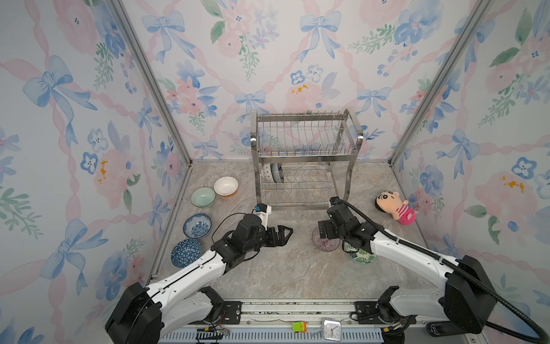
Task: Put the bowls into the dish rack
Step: 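Withdraw the right gripper from the rack and lower it toward the pink-striped bowl, then lower the open right gripper over the pink-striped bowl's rim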
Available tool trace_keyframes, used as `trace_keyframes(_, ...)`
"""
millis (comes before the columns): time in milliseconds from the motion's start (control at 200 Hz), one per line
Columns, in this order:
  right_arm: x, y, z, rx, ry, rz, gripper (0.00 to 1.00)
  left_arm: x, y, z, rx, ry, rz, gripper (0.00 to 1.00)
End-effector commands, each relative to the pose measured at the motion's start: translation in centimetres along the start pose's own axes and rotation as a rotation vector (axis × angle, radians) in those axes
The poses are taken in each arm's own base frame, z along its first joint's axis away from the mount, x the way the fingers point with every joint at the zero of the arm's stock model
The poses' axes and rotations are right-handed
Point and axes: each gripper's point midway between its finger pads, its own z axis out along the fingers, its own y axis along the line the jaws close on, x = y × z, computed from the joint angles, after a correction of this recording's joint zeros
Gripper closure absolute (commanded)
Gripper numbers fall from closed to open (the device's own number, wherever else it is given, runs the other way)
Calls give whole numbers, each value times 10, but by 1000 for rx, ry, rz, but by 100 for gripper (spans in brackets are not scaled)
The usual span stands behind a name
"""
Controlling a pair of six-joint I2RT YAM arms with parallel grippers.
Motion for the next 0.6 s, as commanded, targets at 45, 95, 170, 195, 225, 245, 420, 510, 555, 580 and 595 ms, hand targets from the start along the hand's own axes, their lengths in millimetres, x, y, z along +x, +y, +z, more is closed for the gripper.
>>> trace_keyframes(45,20,-13,4,23,55,15,10,-2,-17,8,42,1,18,2)
trace_keyframes(95,24,-13,7,21,72,14,13,0,-20,9,44,6,26,2)
trace_keyframes(170,32,-14,12,30,100,8,20,0,-23,12,45,10,34,2)
trace_keyframes(195,34,-15,14,32,106,6,22,0,-23,12,44,10,34,2)
trace_keyframes(225,37,-14,16,29,112,10,25,0,-24,13,45,12,36,2)
trace_keyframes(245,39,-14,18,23,118,13,28,0,-25,13,47,11,39,2)
trace_keyframes(420,53,-9,27,-11,163,23,40,2,-26,17,44,21,47,2)
trace_keyframes(510,59,-7,29,-24,180,17,46,2,-26,20,40,29,50,2)
trace_keyframes(555,62,-6,30,-29,185,14,48,2,-26,21,38,34,51,2)
trace_keyframes(580,62,-5,30,-34,183,16,50,2,-26,22,36,36,53,2)
trace_keyframes(595,62,-5,30,-37,185,16,51,2,-26,22,34,37,53,2)
